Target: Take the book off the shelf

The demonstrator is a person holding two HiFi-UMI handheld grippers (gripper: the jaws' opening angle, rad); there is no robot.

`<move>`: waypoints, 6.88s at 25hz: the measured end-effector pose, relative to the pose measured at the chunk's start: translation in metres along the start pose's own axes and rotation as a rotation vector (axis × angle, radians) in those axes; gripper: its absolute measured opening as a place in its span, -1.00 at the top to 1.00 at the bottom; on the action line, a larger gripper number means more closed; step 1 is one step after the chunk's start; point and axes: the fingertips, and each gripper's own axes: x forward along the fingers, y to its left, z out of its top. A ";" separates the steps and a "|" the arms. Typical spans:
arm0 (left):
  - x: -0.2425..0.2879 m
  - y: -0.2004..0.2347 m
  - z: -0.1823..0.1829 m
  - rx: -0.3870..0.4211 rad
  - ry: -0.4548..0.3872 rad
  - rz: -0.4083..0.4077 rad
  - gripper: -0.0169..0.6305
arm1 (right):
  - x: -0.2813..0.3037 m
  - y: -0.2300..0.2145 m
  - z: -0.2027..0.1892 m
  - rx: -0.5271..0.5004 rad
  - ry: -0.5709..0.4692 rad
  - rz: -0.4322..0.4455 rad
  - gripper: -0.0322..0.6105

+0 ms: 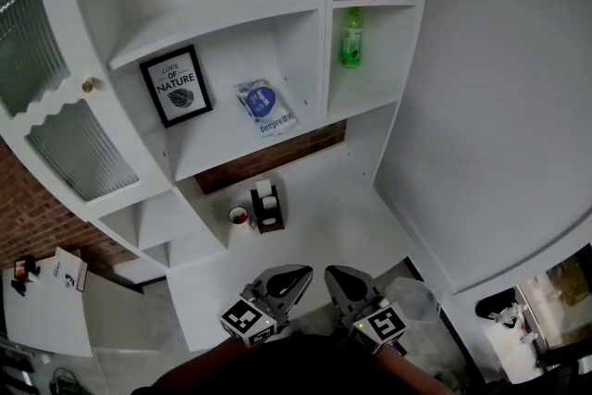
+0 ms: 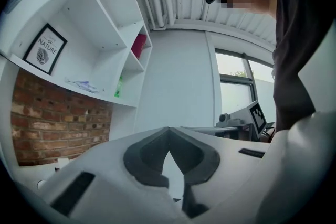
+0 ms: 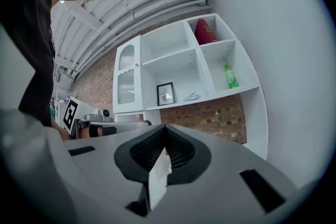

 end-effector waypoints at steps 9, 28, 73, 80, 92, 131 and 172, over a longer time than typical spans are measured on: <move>0.052 0.029 0.023 0.050 -0.050 0.181 0.93 | 0.038 -0.053 0.023 -0.048 0.028 0.220 0.85; 0.198 0.068 0.137 0.341 -0.092 0.288 0.93 | 0.063 -0.183 0.142 -0.234 -0.120 0.445 0.84; 0.306 0.095 0.421 0.727 -0.103 0.171 0.93 | 0.215 -0.279 0.533 -0.341 -0.238 0.191 -0.05; 0.308 0.096 0.423 0.710 -0.108 0.174 0.93 | 0.240 -0.287 0.542 -0.286 -0.180 0.170 -0.06; 0.296 0.091 0.426 0.712 -0.127 0.198 0.93 | 0.280 -0.293 0.525 -0.249 -0.052 0.162 -0.05; 0.132 0.015 0.357 0.747 -0.008 0.127 0.93 | 0.074 -0.190 0.498 -0.261 -0.240 0.055 0.15; 0.063 -0.163 0.148 0.451 0.082 0.289 0.93 | -0.112 -0.044 0.177 -0.214 0.112 0.501 0.15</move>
